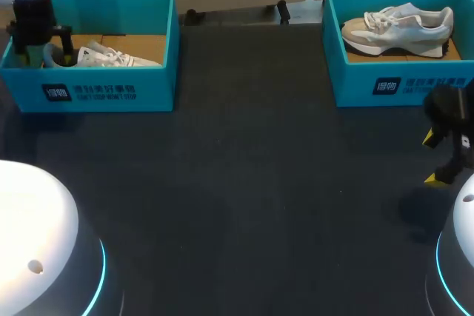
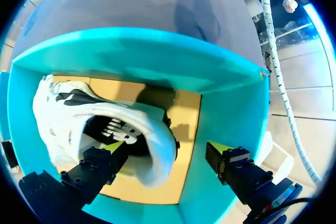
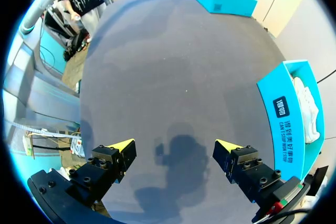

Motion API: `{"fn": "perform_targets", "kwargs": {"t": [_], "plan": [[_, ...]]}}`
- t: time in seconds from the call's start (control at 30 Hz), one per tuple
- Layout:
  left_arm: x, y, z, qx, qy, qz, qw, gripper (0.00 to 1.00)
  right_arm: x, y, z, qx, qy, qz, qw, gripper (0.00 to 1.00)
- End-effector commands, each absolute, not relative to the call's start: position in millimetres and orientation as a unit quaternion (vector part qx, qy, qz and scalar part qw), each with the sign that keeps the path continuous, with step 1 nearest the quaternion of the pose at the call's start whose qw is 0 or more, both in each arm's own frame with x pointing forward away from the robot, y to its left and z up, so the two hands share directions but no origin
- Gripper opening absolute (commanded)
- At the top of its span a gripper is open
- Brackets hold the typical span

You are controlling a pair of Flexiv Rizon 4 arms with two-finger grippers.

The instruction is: Take the shoe out of the shoebox, open the shoe tongue, remove and reinsert the insole, then place the shoe into the shoebox

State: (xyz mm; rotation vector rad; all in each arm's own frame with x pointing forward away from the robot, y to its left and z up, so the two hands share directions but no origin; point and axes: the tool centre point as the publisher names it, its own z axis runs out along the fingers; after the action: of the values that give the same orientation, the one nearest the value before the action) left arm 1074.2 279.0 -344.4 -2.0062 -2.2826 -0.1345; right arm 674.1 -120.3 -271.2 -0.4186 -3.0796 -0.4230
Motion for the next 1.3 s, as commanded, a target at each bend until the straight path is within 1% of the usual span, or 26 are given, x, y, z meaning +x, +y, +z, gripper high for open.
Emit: {"fn": "perform_targets", "kwargs": {"t": [0.03,0.3,0.7,0.93,1.3], "plan": [[1064.8,273.3,-321.5,-0.661,-0.748,-0.051,0.039,1.00,673.1,-119.8,-271.4,-0.134,-0.982,-0.133,0.002,1.00],[1050.7,269.6,-283.7,-0.662,-0.748,-0.047,0.017,1.00,673.1,-119.8,-271.4,-0.134,-0.982,-0.133,0.002,1.00],[1005.6,273.3,-230.7,-0.682,-0.730,-0.041,-0.012,1.00,673.1,-119.8,-271.4,-0.134,-0.982,-0.133,0.002,1.00],[988.3,274.4,-218.9,-0.691,-0.722,-0.034,-0.010,1.00,673.1,-119.8,-271.4,-0.134,-0.982,-0.133,0.002,1.00],[988.3,274.4,-218.9,-0.691,-0.722,-0.034,-0.010,1.00,673.1,-119.8,-271.4,-0.134,-0.982,-0.133,0.002,1.00]]}}
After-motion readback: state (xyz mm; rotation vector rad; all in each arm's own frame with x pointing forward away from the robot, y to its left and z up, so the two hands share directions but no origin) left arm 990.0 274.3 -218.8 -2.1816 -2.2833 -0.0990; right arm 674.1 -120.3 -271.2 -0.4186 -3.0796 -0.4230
